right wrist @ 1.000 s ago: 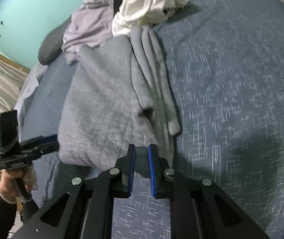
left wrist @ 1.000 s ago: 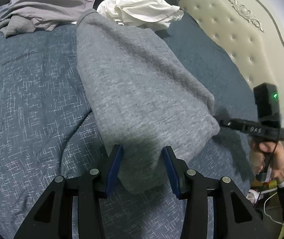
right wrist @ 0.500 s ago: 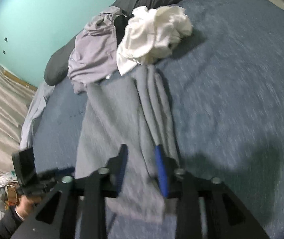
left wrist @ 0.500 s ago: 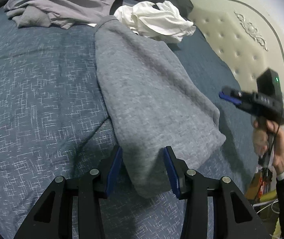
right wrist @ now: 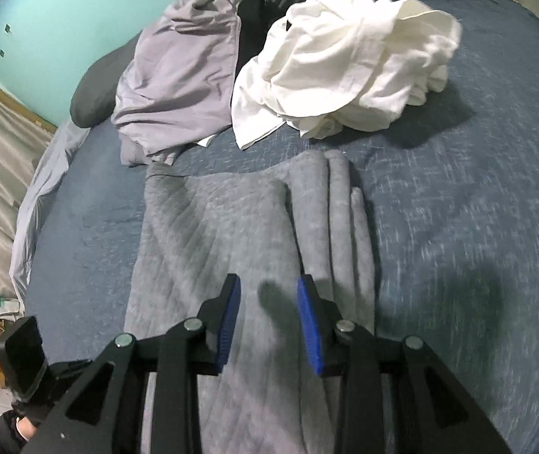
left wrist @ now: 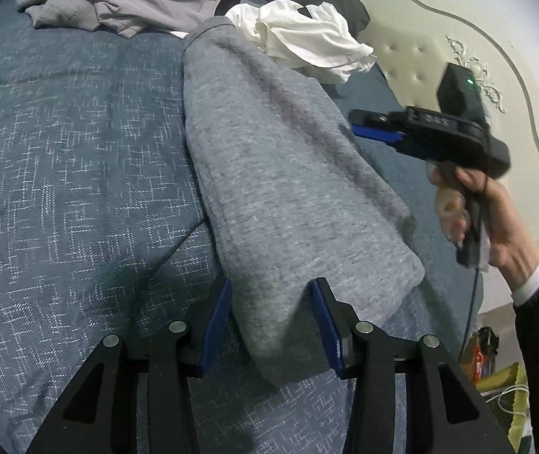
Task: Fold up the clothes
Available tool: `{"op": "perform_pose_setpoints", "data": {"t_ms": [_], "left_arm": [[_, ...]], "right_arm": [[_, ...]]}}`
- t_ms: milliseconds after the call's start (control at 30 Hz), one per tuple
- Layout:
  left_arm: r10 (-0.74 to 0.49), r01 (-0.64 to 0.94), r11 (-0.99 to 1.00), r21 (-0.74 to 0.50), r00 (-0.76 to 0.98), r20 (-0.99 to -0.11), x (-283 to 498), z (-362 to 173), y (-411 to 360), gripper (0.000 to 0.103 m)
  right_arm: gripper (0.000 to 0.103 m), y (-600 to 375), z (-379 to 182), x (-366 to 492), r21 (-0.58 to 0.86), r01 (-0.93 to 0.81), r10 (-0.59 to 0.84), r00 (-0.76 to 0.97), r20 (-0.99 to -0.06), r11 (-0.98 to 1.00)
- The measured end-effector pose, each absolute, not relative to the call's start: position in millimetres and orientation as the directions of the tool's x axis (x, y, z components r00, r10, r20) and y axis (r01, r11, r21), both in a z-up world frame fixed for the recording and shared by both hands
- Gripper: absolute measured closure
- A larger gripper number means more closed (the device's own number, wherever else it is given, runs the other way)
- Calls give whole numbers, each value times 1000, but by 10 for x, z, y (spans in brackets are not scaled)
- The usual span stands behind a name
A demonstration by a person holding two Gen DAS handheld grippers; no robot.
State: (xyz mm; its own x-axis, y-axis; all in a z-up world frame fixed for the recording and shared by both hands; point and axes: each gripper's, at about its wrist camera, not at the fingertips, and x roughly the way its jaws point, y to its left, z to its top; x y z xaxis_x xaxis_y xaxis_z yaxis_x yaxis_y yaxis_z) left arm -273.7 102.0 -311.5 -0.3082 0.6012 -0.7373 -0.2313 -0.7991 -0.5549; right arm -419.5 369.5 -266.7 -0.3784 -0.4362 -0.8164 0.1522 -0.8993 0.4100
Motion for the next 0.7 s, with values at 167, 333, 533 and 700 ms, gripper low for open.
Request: {"op": "perform_pose_setpoints", "data": {"t_ms": [167,333,533,700], "left_arm": [[616,-234,-788,-570,-308,-725,-2725,-3146,1001,52],[620,-238,-784,-573,-309,-721,-2725,-3145,991,52],[624,-239,-782,-576,-311,-717,-2696,-3145,988,52],[622,-239,-783,-575,-309,-719,-2671,-3128,974,52]], "right_arm": [[72,3607,-2835,-4398,375,142,-401,-344,-849,-916],[93,3569,-2862,-4414,372,167,-408,-364,-837,-913],[99,3651,-2582,-4328,322,170,-363,-504,-784,-931],[99,3669,-2520,-4330,224,152,-271,-562,-781,-963]]}}
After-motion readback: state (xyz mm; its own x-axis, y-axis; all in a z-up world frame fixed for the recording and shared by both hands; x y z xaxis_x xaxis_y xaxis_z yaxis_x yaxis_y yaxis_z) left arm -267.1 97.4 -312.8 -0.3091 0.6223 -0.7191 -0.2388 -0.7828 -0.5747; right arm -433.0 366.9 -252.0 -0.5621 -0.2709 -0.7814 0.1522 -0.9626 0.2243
